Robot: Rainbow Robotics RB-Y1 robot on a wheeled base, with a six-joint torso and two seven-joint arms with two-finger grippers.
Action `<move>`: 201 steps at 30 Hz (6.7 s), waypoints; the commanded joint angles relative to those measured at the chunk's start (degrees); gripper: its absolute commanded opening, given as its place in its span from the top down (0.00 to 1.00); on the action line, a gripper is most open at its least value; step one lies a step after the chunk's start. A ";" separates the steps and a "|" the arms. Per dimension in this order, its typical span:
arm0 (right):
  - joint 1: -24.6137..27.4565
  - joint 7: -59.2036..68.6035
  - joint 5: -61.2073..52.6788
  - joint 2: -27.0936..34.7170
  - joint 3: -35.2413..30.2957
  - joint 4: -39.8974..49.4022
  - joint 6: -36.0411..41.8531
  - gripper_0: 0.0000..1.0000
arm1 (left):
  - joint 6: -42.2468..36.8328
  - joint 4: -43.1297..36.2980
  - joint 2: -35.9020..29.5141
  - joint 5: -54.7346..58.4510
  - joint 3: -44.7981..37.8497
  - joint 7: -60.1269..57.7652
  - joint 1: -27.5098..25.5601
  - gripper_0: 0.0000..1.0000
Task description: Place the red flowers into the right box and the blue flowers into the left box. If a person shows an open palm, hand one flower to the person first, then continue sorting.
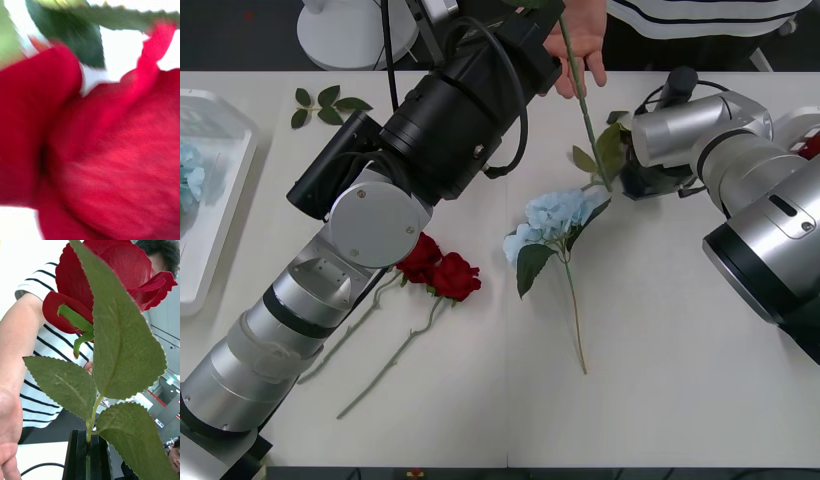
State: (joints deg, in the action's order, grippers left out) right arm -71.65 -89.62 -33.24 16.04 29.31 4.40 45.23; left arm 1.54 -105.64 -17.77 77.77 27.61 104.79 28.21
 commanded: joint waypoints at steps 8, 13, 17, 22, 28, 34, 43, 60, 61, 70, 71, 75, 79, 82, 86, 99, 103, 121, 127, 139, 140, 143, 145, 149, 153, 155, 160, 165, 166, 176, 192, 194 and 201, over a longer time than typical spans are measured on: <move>-0.33 -6.89 -12.55 6.55 0.05 6.15 17.62 0.55 | 0.84 -2.47 1.25 0.46 0.43 -3.37 -0.43 1.00; -0.33 -5.66 -20.99 10.68 -0.30 12.13 28.51 0.13 | 0.84 -2.47 1.25 0.46 0.43 -3.37 -0.43 1.00; -0.24 2.96 -28.99 12.08 -0.66 15.20 29.66 0.06 | 0.84 -2.47 1.25 0.46 0.43 -3.37 -0.43 1.00; 0.29 13.68 -39.01 11.82 0.93 15.82 22.89 0.01 | 0.84 -2.47 1.25 0.46 0.43 -3.37 -0.43 1.00; 1.96 24.23 -42.35 8.57 7.87 16.61 10.67 0.00 | 0.84 -2.47 1.25 0.46 0.43 -3.37 -0.43 1.00; 2.57 35.30 -42.26 5.76 9.89 16.52 4.52 0.00 | 0.84 -2.47 1.25 0.46 0.43 -3.37 -0.43 1.00; 2.40 45.15 -37.51 3.30 9.98 16.52 3.55 0.00 | 0.84 -2.47 1.25 0.46 0.43 -3.37 -0.43 1.00; 1.78 62.46 -23.01 -0.66 11.39 16.52 8.48 0.00 | 0.84 -2.47 1.25 0.46 0.43 -3.37 -0.43 1.00; 1.78 63.69 -22.40 -1.01 12.00 16.52 8.48 0.00 | 0.84 -2.47 1.25 0.46 0.43 -3.37 -0.43 1.00; 1.69 65.27 -20.90 -3.03 15.25 14.24 8.04 0.00 | 0.84 -2.47 1.25 0.46 0.43 -3.37 -0.43 1.00; 1.69 65.36 -20.64 -3.30 15.69 13.80 7.77 0.00 | 0.84 -2.47 1.25 0.46 0.43 -3.37 -0.43 1.00; 1.69 65.10 -19.23 -4.44 16.31 12.39 7.60 0.00 | 0.84 -2.47 1.25 0.46 0.43 -3.37 -0.43 1.00; 1.69 64.75 -17.83 -5.32 17.45 11.07 8.30 0.00 | 0.84 -2.47 1.25 0.46 0.43 -3.37 -0.43 1.00; 1.69 64.57 -16.95 -6.02 17.89 10.19 8.74 0.00 | 0.84 -2.47 1.25 0.46 0.43 -3.37 -0.43 1.00; 1.69 64.04 -17.12 -6.55 18.59 9.14 9.79 0.00 | 0.84 -2.47 1.25 0.46 0.43 -3.37 -0.43 1.00; 1.69 62.02 -16.86 -7.08 20.17 7.56 11.82 0.56 | 0.84 -2.47 1.25 0.46 0.43 -3.37 -0.43 1.00; 1.69 61.67 -16.77 -7.08 20.17 7.21 11.73 0.80 | 0.84 -2.47 1.25 0.46 0.43 -3.37 -0.43 1.00; 1.34 44.88 -11.85 -1.98 19.74 5.10 8.30 1.00 | 0.84 -2.47 1.25 0.46 0.43 -3.37 -0.43 1.00; 0.73 32.05 -13.70 2.86 18.15 5.45 10.15 1.00 | 0.84 -2.47 1.25 0.46 0.43 -3.37 -0.43 1.00; 3.63 16.76 -29.25 17.36 15.17 25.05 24.38 1.00 | 0.84 -2.47 1.25 0.46 0.43 -3.37 -0.43 1.00; 4.07 16.93 -29.78 17.97 14.99 26.63 24.38 1.00 | 0.84 -2.47 1.25 0.46 0.43 -3.37 -0.43 1.00; 6.79 16.58 -32.94 21.93 12.97 33.84 24.21 1.00 | 0.84 -2.47 1.25 0.46 0.43 -3.37 -0.43 1.00; 7.76 16.32 -34.53 24.04 11.21 36.83 24.56 1.00 | 0.84 -2.47 1.25 0.46 0.43 -3.37 -0.43 1.00; 9.87 15.88 -39.89 29.66 8.22 44.03 23.59 1.00 | 0.84 -2.47 1.25 0.46 0.43 -3.37 -0.43 1.00; 12.50 14.65 -45.95 36.52 5.15 51.68 21.84 1.00 | 0.84 -2.47 1.25 0.46 0.43 -3.37 -0.43 1.00; 13.73 13.77 -47.71 40.74 5.06 56.34 20.52 1.00 | 0.84 -2.47 1.25 0.46 0.43 -3.37 -0.43 1.00; 16.64 6.47 -51.84 48.73 4.44 64.77 13.49 1.00 | 0.84 -2.47 1.25 0.46 0.43 -3.37 -0.43 1.00; 19.18 -3.37 -55.09 49.70 -4.08 66.71 8.30 1.00 | 0.84 -2.47 1.25 0.46 0.43 -3.37 -0.43 1.00; 19.36 -6.27 -55.36 49.17 -6.28 66.80 7.25 1.00 | 0.84 -2.47 1.25 0.46 0.43 -3.37 -0.43 1.00; 18.66 -28.59 -61.07 43.81 -13.14 70.66 -9.10 1.00 | 0.84 -2.47 1.25 0.46 0.43 -3.37 -0.43 1.00; 5.12 -46.44 -61.86 30.81 -13.14 68.20 -15.61 1.00 | 0.84 -2.47 1.25 0.46 0.43 -3.37 -0.43 1.00; 3.72 -46.61 -61.77 29.66 -13.05 67.15 -15.78 1.00 | 0.84 -2.47 1.25 0.46 0.43 -3.37 -0.43 1.00; 0.46 -46.96 -61.60 24.92 -12.87 63.10 -19.12 1.00 | 0.84 -2.47 1.25 0.46 0.43 -3.37 -0.43 1.00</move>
State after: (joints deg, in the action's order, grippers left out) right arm -67.01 -136.16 -94.43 43.35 16.86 68.36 28.12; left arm 1.56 -105.65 -17.76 77.77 27.63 104.79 28.17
